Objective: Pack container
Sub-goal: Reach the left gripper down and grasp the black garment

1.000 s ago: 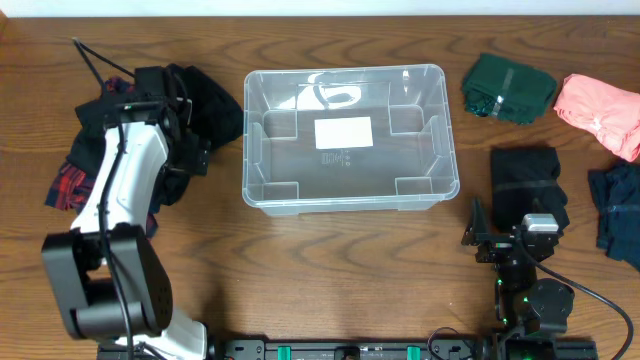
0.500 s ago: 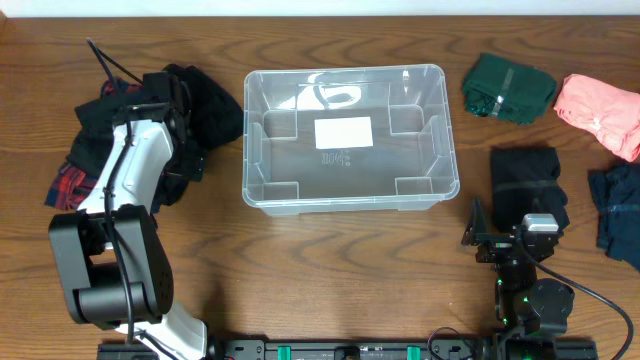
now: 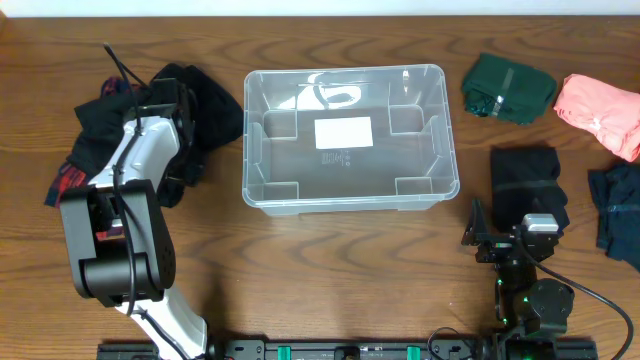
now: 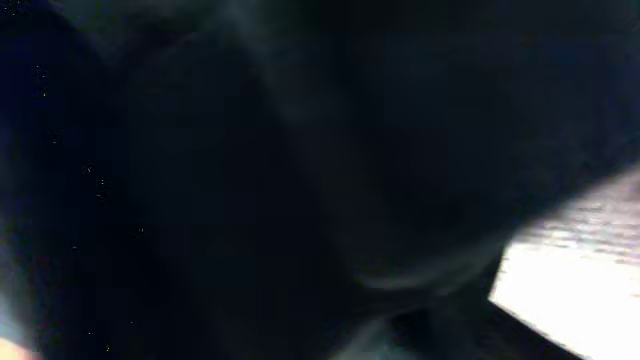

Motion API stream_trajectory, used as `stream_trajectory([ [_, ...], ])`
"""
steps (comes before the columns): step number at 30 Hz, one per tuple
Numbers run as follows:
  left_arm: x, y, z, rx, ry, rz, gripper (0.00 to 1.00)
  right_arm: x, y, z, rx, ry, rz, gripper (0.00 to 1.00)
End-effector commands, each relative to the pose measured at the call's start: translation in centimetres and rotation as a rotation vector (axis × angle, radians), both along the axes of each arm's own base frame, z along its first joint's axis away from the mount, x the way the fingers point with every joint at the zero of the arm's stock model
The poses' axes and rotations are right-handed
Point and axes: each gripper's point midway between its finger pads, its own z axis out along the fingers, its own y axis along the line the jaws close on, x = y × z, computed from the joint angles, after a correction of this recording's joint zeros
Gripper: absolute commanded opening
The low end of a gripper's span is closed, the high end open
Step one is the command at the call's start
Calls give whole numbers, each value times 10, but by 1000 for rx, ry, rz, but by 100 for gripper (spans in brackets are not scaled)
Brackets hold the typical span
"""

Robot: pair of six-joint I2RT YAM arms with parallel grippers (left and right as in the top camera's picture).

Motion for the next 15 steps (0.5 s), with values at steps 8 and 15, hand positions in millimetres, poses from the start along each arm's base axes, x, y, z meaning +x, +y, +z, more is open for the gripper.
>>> stream_trajectory([
  [8,3,-18,-17,-123,-36,77,6,0,3,0,-11,-1,13,99],
  [15,11,-17,-5,-127,-107,163,6,0,3,0,-11,-1,13,99],
])
